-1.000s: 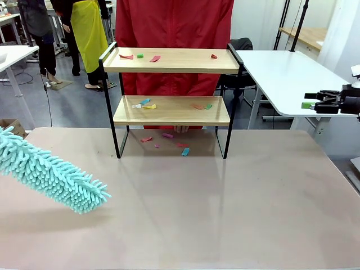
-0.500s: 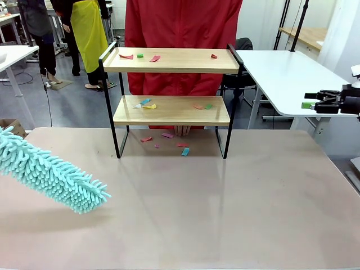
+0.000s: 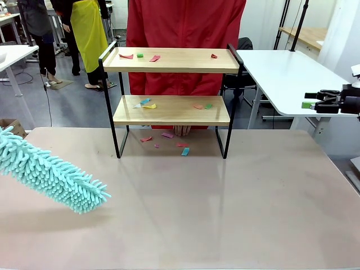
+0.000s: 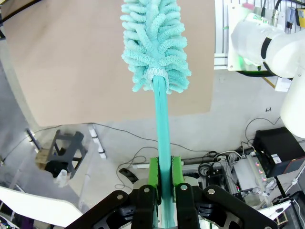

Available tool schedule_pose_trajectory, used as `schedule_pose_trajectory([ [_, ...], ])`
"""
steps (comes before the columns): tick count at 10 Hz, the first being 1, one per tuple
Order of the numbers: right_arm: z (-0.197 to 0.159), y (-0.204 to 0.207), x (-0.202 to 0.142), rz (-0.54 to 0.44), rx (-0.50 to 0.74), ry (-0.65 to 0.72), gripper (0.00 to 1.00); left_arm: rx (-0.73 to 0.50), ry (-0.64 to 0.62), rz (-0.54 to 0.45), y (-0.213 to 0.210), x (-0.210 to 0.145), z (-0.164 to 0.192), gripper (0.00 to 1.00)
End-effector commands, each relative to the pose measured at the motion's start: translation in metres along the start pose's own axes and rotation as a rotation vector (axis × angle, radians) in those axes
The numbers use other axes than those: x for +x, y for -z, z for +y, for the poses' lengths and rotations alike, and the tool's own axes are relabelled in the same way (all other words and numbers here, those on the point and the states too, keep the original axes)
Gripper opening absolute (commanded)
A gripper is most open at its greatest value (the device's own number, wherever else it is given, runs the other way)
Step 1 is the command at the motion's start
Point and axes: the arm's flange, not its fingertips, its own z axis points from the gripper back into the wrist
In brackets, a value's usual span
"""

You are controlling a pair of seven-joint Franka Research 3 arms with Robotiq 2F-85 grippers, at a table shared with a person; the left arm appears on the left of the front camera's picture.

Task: Clean the shelf.
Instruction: Clean the specific section of the Shelf indicated by the human with the Duster.

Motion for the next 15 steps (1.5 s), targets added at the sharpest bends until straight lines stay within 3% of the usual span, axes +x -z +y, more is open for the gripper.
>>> schedule_pose_trajectory([
  [1, 0.002, 0.001, 0.01, 0.005, -0.013, 0.016, 1.0, 0.011, 0.002, 0.013, 0.001, -0.001, 0.0, 0.13],
  [4, 0.002, 0.001, 0.01, 0.005, -0.013, 0.016, 1.0, 0.0, 0.0, 0.0, 0.0, 0.0, 0.0, 0.13],
  [8, 0.002, 0.001, 0.01, 0.005, -0.013, 0.016, 1.0, -0.005, 0.035, -0.301, 0.031, 0.008, -0.005, 0.13],
  [9, 0.002, 0.001, 0.01, 0.005, -0.013, 0.016, 1.0, -0.016, -0.001, -0.431, 0.033, 0.022, -0.01, 0.13],
  [12, 0.002, 0.001, 0.01, 0.005, -0.013, 0.016, 1.0, -0.039, -0.175, -0.668, 0.043, 0.073, -0.015, 0.13],
  [15, 0.002, 0.001, 0.01, 0.005, -0.013, 0.016, 1.0, -0.133, -0.476, -0.709, 0.037, 0.137, -0.037, 0.13],
])
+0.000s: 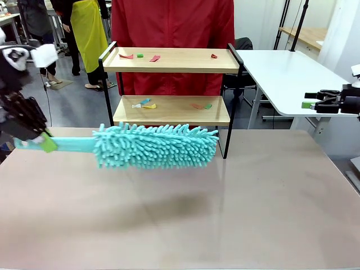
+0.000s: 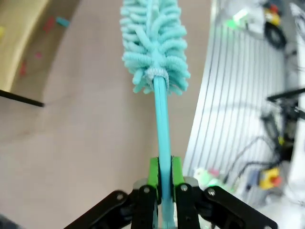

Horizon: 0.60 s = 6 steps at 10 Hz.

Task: Clean the shelf.
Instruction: Clean the specific section of the Shelf indicated by the human with the Duster.

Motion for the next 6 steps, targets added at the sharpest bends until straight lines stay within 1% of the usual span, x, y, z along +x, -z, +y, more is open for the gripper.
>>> schedule_pose_trajectory([
  [1, 0.002, 0.001, 0.009, 0.006, -0.013, 0.016, 1.0, 0.08, -0.179, -0.018, 0.028, 0.027, -0.037, 0.13],
  [2, 0.002, 0.001, 0.009, 0.006, -0.013, 0.016, 1.0, 0.1, -0.18, -0.022, 0.043, 0.036, -0.049, 0.13],
  [4, 0.002, 0.001, 0.009, 0.006, -0.013, 0.016, 1.0, 0.109, -0.262, -0.102, 0.078, 0.046, -0.057, 0.13],
  [5, 0.002, 0.001, 0.009, 0.006, -0.013, 0.016, 1.0, 0.085, -0.278, -0.157, 0.091, 0.053, -0.058, 0.13],
  [6, 0.002, 0.001, 0.009, 0.006, -0.013, 0.016, 1.0, 0.017, -0.269, -0.132, 0.091, 0.055, -0.05, 0.13],
])
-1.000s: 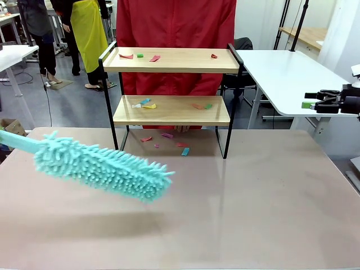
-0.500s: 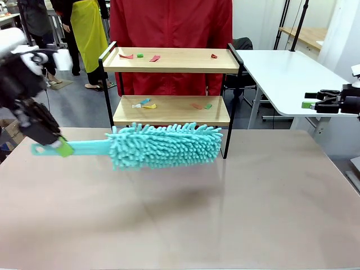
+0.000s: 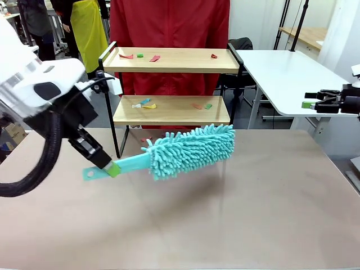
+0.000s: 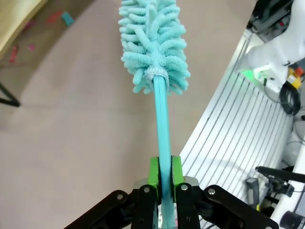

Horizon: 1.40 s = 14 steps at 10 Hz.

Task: Clean the shelf.
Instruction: Clean the specific section of the Shelf indicated by the human with the Duster.

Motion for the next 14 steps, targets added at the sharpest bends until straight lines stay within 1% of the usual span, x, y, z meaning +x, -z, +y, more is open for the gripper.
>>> schedule_pose_trajectory([
  [1, 0.002, 0.001, 0.009, 0.007, -0.013, 0.016, 1.0, 0.026, 0.011, 0.018, -0.01, -0.004, 0.001, 0.13],
  [3, 0.002, 0.001, 0.009, 0.007, -0.013, 0.016, 1.0, 0.026, 0.011, 0.018, -0.01, -0.004, 0.001, 0.13],
  [4, 0.002, 0.001, 0.009, 0.007, -0.013, 0.016, 1.0, 0.006, 0.014, 0.012, 0.001, 0.001, 0.002, 0.13],
  [5, 0.002, 0.001, 0.009, 0.007, -0.013, 0.016, 1.0, 0.019, -0.007, 0.008, 0.014, 0.009, -0.007, 0.13],
  [6, 0.002, 0.001, 0.009, 0.007, -0.013, 0.016, 1.0, 0.029, -0.076, -0.014, 0.023, 0.007, -0.011, 0.13],
  [8, 0.002, 0.001, 0.009, 0.007, -0.013, 0.016, 1.0, 0.075, -0.159, -0.028, 0.032, -0.001, -0.017, 0.13],
  [9, 0.002, 0.001, 0.009, 0.007, -0.013, 0.016, 1.0, 0.083, -0.19, -0.013, 0.039, -0.002, -0.021, 0.13],
  [12, 0.002, 0.001, 0.009, 0.007, -0.013, 0.016, 1.0, 0.063, -0.278, 0.005, 0.07, 0.008, -0.019, 0.13],
  [14, 0.002, 0.001, 0.009, 0.007, -0.013, 0.016, 1.0, 0.073, -0.337, -0.048, 0.094, 0.014, -0.019, 0.13],
])
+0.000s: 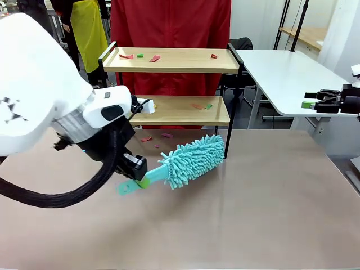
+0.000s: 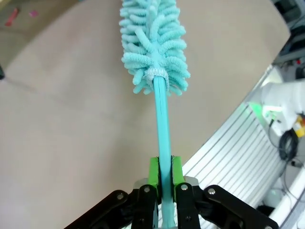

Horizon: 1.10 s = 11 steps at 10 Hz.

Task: Clean the shelf.
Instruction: Clean the specific section of the Shelf indicated by the human with the Duster.

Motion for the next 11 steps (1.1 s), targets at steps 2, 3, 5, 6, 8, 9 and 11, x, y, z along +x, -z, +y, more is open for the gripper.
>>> schedule_pose_trajectory([
  [2, 0.002, 0.001, 0.009, 0.008, -0.013, 0.015, 1.0, -0.035, -0.096, -0.086, 0.042, -0.006, -0.004, 0.13],
  [3, 0.002, 0.001, 0.009, 0.008, -0.013, 0.015, 1.0, -0.04, -0.119, -0.107, 0.054, -0.003, -0.005, 0.13],
  [5, 0.002, 0.001, 0.009, 0.008, -0.013, 0.015, 1.0, -0.031, -0.178, -0.152, 0.069, 0.003, -0.008, 0.13],
  [6, 0.002, 0.001, 0.009, 0.008, -0.013, 0.015, 1.0, -0.039, -0.205, -0.17, 0.073, 0.008, -0.01, 0.13],
  [8, 0.002, 0.001, 0.009, 0.008, -0.013, 0.015, 1.0, -0.021, -0.139, -0.101, 0.059, 0.015, -0.005, 0.13],
  [9, 0.002, 0.001, 0.009, 0.008, -0.013, 0.015, 1.0, -0.021, -0.139, -0.101, 0.059, 0.015, -0.005, 0.13],
  [11, 0.002, 0.001, 0.009, 0.008, -0.013, 0.015, 1.0, 0.012, -0.181, -0.147, 0.071, 0.023, -0.014, 0.13],
])
